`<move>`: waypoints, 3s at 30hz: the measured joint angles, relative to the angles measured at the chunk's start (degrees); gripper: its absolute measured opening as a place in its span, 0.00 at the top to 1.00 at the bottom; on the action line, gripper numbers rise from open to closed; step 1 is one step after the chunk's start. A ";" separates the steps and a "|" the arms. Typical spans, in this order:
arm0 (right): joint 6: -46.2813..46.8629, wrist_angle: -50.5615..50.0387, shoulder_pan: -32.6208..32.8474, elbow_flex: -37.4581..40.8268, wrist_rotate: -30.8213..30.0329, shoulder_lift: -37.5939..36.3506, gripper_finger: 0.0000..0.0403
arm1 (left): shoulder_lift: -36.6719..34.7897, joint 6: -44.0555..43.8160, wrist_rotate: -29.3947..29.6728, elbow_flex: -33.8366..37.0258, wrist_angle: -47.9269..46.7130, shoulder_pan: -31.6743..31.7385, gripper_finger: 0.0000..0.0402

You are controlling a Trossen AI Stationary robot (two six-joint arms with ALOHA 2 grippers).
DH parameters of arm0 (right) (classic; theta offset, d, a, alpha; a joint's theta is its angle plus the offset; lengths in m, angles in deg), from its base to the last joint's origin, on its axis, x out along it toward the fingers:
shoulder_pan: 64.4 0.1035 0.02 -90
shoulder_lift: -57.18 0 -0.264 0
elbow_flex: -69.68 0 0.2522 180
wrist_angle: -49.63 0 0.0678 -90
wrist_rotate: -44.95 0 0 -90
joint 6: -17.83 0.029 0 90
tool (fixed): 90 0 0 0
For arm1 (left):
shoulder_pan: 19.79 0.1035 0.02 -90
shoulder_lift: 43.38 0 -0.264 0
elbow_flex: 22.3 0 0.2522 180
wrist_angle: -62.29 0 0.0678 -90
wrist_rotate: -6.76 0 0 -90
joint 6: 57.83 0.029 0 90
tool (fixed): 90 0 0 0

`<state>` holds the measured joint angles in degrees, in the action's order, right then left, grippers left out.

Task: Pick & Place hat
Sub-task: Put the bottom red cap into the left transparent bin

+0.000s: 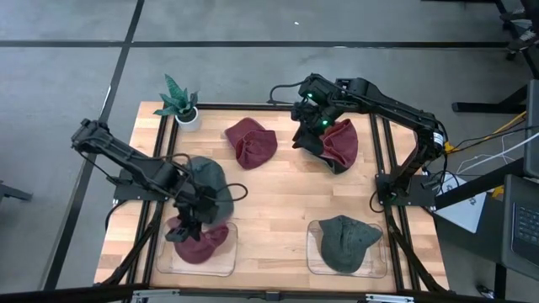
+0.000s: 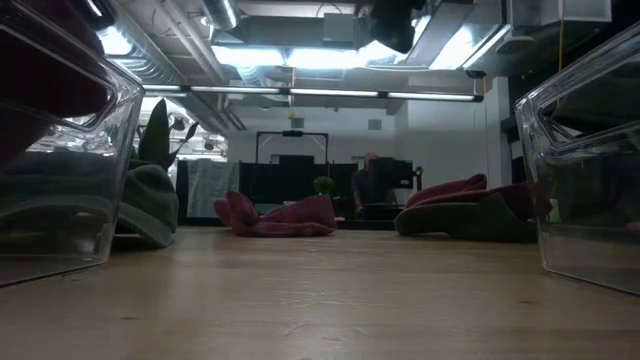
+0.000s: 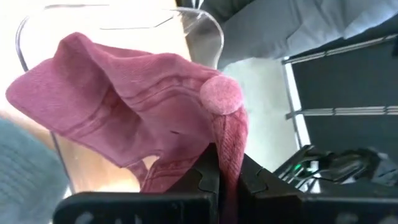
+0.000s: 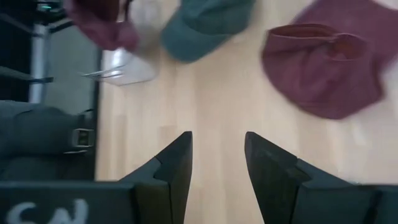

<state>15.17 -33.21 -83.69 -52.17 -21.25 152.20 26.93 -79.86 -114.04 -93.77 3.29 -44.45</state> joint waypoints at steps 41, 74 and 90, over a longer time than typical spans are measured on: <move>-10.41 5.63 0.05 0.00 7.03 0.00 0.64 | 2.22 10.34 15.71 0.00 -12.03 0.02 0.99; -14.10 13.51 0.01 0.00 25.23 0.02 0.64 | 2.22 4.38 17.52 0.01 -9.20 0.02 0.94; -14.11 12.08 0.01 0.00 25.14 0.02 0.64 | 2.22 2.74 15.14 0.02 -9.26 0.02 0.58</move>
<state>1.06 -21.13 -83.69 -52.17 3.90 152.23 29.15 -77.12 -98.90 -93.75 -5.97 -44.43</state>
